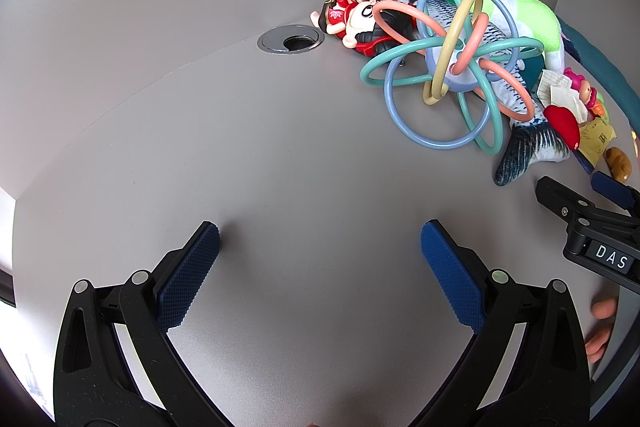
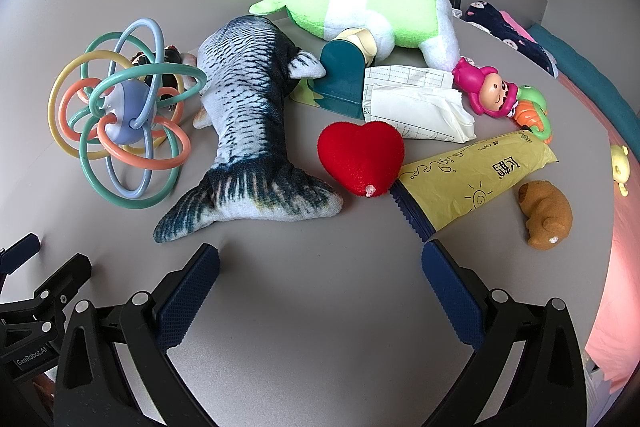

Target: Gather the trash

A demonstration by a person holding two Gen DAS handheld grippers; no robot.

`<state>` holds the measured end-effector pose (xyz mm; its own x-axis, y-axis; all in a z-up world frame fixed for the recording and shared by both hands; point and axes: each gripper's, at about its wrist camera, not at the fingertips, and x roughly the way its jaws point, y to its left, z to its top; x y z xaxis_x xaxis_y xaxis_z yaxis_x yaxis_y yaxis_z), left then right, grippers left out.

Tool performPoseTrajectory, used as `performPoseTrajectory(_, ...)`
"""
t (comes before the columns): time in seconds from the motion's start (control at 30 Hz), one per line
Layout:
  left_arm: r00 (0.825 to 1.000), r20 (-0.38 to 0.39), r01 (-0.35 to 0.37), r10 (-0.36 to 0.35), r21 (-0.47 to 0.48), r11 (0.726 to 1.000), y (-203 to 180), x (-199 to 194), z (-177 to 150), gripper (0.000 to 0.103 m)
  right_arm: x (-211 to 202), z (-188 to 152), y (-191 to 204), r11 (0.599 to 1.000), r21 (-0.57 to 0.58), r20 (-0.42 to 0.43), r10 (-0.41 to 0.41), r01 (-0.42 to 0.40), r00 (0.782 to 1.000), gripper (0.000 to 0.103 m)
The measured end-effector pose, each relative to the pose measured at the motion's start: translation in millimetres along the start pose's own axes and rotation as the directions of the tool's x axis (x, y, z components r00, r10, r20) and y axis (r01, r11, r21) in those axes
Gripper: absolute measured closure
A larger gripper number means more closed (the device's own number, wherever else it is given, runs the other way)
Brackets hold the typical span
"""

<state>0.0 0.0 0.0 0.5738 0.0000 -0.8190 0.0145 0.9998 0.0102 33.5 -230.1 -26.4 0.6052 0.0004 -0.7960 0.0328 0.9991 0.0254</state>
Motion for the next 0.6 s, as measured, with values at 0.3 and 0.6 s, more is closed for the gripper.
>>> performPoseTrajectory(0.3,1.0,0.0,0.0,0.0,0.0,1.0,0.0,0.0,0.0,0.006,0.2,-0.2,-0.5,1.0,0.0,0.0,0.0,0.0,1.0,0.002)
performPoseTrajectory(0.6,1.0,0.0,0.0,0.0,0.0,1.0,0.0,0.0,0.0,0.006,1.0,0.2,-0.4,1.0,0.0,0.0,0.0,0.0,1.0,0.002)
